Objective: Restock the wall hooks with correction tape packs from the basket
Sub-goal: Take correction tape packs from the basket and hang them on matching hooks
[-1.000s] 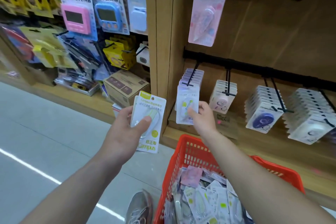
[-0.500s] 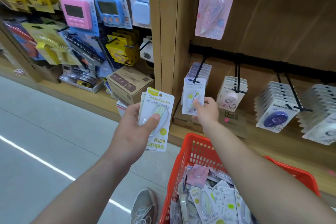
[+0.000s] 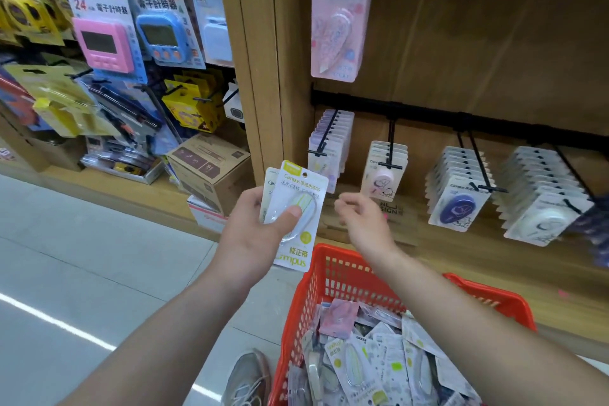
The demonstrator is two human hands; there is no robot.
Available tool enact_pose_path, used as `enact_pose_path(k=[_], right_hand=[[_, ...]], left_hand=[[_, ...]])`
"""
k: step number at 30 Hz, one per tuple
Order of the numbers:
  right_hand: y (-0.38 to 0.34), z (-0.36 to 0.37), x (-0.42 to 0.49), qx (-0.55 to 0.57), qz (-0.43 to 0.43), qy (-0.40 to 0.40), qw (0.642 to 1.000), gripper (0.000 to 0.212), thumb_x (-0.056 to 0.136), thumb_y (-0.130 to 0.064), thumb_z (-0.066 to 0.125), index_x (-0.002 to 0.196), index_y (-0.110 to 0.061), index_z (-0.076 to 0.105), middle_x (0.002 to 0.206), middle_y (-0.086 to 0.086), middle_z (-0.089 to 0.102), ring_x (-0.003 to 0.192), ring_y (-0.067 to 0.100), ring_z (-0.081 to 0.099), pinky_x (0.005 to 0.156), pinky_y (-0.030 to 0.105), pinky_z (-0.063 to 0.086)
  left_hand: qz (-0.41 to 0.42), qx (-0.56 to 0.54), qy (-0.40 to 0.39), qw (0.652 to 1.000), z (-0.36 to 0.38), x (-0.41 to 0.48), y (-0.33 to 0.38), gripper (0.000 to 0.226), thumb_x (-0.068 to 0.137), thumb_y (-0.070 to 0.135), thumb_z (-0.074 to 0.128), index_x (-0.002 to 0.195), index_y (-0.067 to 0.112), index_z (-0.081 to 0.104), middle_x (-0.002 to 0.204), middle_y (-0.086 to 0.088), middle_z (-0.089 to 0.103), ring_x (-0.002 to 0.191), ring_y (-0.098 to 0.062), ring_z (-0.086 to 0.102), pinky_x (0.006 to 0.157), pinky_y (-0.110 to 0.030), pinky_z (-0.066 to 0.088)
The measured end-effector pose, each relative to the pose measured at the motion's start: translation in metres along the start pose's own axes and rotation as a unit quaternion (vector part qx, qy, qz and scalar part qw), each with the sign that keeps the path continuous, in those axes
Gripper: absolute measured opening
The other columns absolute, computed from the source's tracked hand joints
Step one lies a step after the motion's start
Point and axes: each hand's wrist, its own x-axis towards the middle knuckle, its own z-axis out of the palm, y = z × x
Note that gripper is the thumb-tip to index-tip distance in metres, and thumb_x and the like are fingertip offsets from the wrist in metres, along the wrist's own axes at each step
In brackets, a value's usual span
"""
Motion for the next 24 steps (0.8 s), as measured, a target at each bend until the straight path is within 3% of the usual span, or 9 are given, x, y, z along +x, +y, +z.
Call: enact_pose_path(k=[2,4,9,12,14,17,19,22,24], right_hand=[[-0.012,-0.022,-0.040,0.089,0.020,-0.099,0.991,0.022,0.106,-0.030,0.054,0.115,-0.014,0.066,0.109,0.006,0.076,0.094,0.025,0.074,0.080,0.043,0.061],[-0.023,-0.045,-0.068,0.115,0.011,-0.141,0.983,0.023,0.105,-0.031,0.056,0.111,-0.011,0.065,0.095,0.000,0.078,0.082,0.022,0.075,0.069,0.037,0.061],[-0.022,-0.106,-0.094,0.121,0.010,-0.082,0.989,0.028,0.102,-0.030,0.062,0.113,-0.004,0.059,0.109,0.015,0.076,0.087,0.023,0.077,0.060,0.032,0.060],[-0.010,-0.161,-0.104,0.127,0.018,-0.045,0.991,0.020,0.103,-0.023,0.061,0.111,-0.005,0.059,0.110,0.014,0.076,0.086,0.022,0.077,0.059,0.031,0.060],[0.003,-0.208,-0.112,0.103,0.015,-0.016,0.994,0.014,0.102,-0.023,0.064,0.109,-0.011,0.062,0.107,0.007,0.078,0.089,0.019,0.077,0.066,0.034,0.062],[0.033,-0.286,-0.123,0.042,0.036,0.033,0.998,0.015,0.102,-0.023,0.063,0.114,-0.014,0.066,0.105,0.001,0.079,0.093,0.015,0.077,0.073,0.033,0.062],[0.058,-0.335,-0.131,0.036,0.062,0.066,0.995,0.012,0.103,-0.017,0.060,0.112,-0.012,0.065,0.104,0.004,0.079,0.086,0.013,0.077,0.066,0.029,0.060],[0.097,-0.399,-0.137,0.025,0.093,0.127,0.987,0.009,0.105,-0.015,0.058,0.106,-0.013,0.067,0.103,0.005,0.078,0.083,0.013,0.076,0.069,0.032,0.060],[0.121,-0.433,-0.134,0.033,0.104,0.180,0.978,0.008,0.105,-0.015,0.058,0.103,-0.013,0.066,0.107,0.009,0.076,0.087,0.019,0.075,0.073,0.038,0.061]], left_hand=[[0.008,0.000,-0.015,1.000,0.014,-0.004,0.005,0.044,0.089,0.028,0.078,0.128,0.026,0.059,0.118,0.005,0.072,0.099,-0.014,0.073,0.071,-0.032,0.060],[0.014,0.002,-0.037,0.999,0.031,-0.012,0.010,0.049,0.085,0.026,0.083,0.127,0.025,0.058,0.115,0.005,0.073,0.096,-0.014,0.074,0.072,-0.033,0.062],[0.035,-0.002,-0.094,0.995,0.091,-0.037,0.026,0.038,0.081,0.017,0.085,0.107,0.029,0.061,0.097,0.008,0.076,0.079,-0.005,0.075,0.060,-0.022,0.058],[0.033,0.006,-0.105,0.994,0.128,-0.049,0.029,0.021,0.093,0.019,0.075,0.111,0.026,0.065,0.105,0.005,0.078,0.094,-0.016,0.076,0.087,-0.044,0.061],[0.025,0.023,-0.121,0.992,0.152,-0.058,0.027,0.025,0.095,0.017,0.071,0.117,0.025,0.063,0.108,0.006,0.077,0.099,-0.020,0.074,0.094,-0.053,0.057],[0.020,0.052,-0.167,0.984,0.186,-0.072,0.023,0.027,0.095,0.015,0.072,0.115,0.030,0.061,0.108,0.006,0.077,0.098,-0.020,0.075,0.089,-0.053,0.059],[0.021,0.057,-0.197,0.979,0.209,-0.078,0.019,0.028,0.094,0.015,0.073,0.114,0.031,0.061,0.107,0.008,0.078,0.097,-0.019,0.075,0.080,-0.044,0.060],[0.017,0.049,-0.230,0.972,0.246,-0.088,0.015,0.027,0.095,0.013,0.071,0.114,0.029,0.062,0.102,0.009,0.078,0.088,-0.014,0.076,0.058,-0.025,0.054],[0.010,0.050,-0.246,0.968,0.272,-0.094,0.013,0.026,0.095,0.010,0.071,0.113,0.028,0.062,0.101,0.007,0.079,0.084,-0.015,0.077,0.056,-0.026,0.056]])
